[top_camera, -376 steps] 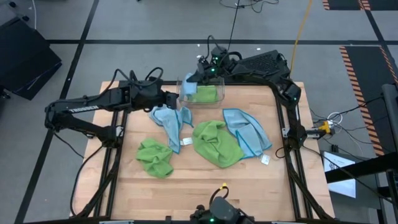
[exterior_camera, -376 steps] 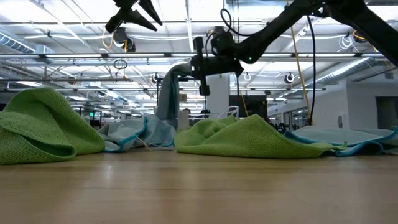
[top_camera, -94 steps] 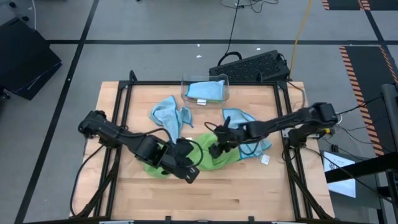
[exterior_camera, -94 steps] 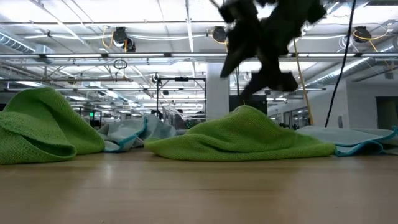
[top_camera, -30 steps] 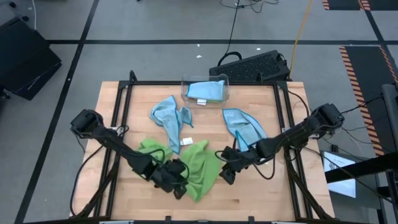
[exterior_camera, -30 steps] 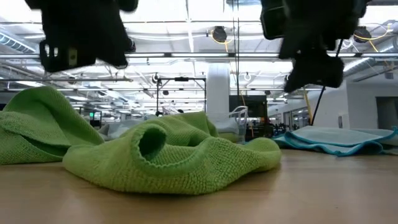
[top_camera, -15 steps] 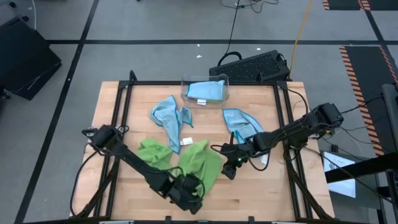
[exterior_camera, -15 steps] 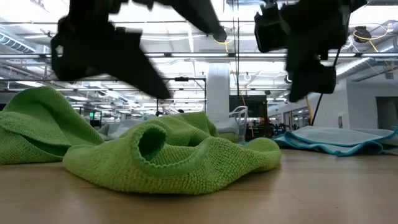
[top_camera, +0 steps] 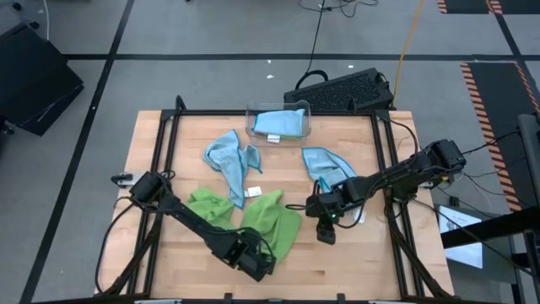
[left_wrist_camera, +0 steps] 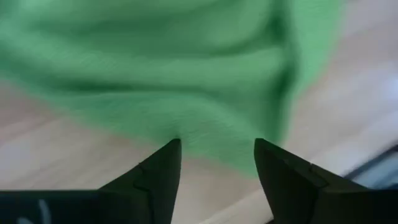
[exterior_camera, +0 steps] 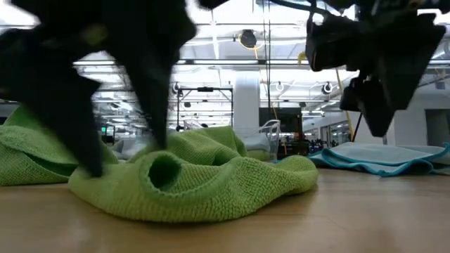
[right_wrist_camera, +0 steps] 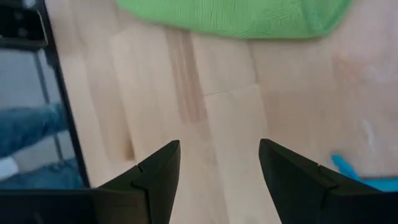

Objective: Fold microfiber towels
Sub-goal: Fold the right green microfiber cloth

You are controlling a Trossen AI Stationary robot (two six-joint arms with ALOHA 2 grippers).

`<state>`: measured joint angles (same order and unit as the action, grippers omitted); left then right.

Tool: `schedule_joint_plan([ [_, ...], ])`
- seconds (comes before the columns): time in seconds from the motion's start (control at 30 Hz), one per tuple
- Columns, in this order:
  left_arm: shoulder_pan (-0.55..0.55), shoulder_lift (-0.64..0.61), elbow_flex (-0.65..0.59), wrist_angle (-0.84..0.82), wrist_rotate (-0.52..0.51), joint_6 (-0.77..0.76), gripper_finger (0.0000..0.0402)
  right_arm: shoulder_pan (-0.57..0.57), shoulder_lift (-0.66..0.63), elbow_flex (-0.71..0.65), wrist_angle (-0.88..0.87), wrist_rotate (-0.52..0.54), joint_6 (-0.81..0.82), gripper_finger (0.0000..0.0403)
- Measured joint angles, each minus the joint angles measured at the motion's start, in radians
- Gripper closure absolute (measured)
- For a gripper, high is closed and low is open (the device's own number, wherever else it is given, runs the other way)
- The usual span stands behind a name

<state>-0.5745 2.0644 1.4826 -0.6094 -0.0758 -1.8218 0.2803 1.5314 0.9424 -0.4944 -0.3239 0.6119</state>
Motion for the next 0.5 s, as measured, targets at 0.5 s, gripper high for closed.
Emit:
schedule_joint_plan([
  [0.5,-0.005,0.004,0.015,0.111,-0.011,-0.113,0.0177,-0.001,-0.059,-0.003,-0.167,-0.019,-0.203,0.0192],
])
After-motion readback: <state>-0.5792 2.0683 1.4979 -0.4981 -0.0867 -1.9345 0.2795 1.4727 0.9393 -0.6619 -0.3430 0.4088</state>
